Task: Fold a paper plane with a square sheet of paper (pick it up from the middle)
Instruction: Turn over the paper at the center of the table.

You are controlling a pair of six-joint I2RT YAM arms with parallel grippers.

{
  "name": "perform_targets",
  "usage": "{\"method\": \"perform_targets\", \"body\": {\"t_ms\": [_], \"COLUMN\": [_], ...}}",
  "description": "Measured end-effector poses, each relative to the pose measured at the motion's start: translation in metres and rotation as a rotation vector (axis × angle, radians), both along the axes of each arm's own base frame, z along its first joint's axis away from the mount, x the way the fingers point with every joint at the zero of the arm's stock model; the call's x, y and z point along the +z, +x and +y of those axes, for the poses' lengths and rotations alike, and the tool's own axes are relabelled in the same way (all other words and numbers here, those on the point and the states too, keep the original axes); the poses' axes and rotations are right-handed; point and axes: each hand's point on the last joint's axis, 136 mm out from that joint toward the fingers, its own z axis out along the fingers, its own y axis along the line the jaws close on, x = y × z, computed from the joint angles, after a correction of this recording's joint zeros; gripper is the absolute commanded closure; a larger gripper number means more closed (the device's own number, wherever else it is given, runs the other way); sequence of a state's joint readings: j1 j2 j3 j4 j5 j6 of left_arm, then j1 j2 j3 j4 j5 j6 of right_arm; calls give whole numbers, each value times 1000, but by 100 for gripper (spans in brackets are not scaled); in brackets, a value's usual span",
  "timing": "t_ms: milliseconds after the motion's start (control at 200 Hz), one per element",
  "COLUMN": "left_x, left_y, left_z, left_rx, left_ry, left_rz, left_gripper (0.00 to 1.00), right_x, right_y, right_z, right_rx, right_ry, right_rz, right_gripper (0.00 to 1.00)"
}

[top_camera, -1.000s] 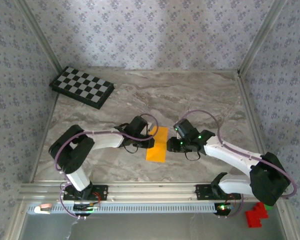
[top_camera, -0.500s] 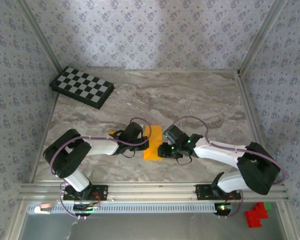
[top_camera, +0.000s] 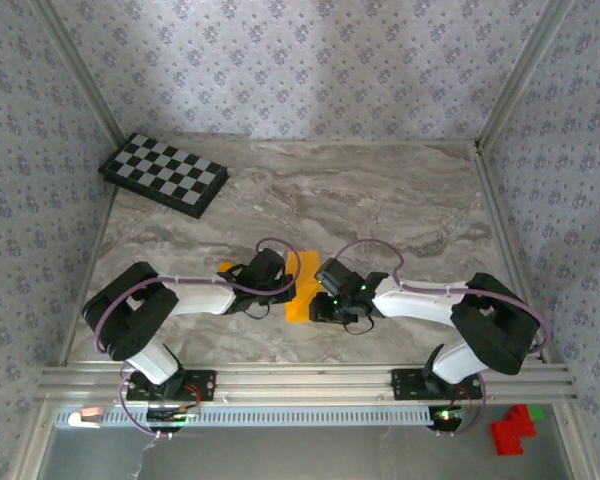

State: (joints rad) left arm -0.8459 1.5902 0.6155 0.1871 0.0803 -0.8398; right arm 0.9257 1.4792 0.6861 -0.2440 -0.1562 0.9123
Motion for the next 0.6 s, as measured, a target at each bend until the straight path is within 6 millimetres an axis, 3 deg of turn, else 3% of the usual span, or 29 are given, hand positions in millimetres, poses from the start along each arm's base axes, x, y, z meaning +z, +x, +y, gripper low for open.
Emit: {"method": "perform_targets", "body": {"t_ms": [600], "left_x": [0], "left_y": [0], "left_z": [1], "left_rx": [2], "left_ry": [0], "left_rz": [-4], "left_gripper": [97], "right_x": [10], "right_y": [10], "right_z": [7], "right_rx": [-12], "right_ry": [-10], "right_rz": [-45], "right_gripper": [61]}}
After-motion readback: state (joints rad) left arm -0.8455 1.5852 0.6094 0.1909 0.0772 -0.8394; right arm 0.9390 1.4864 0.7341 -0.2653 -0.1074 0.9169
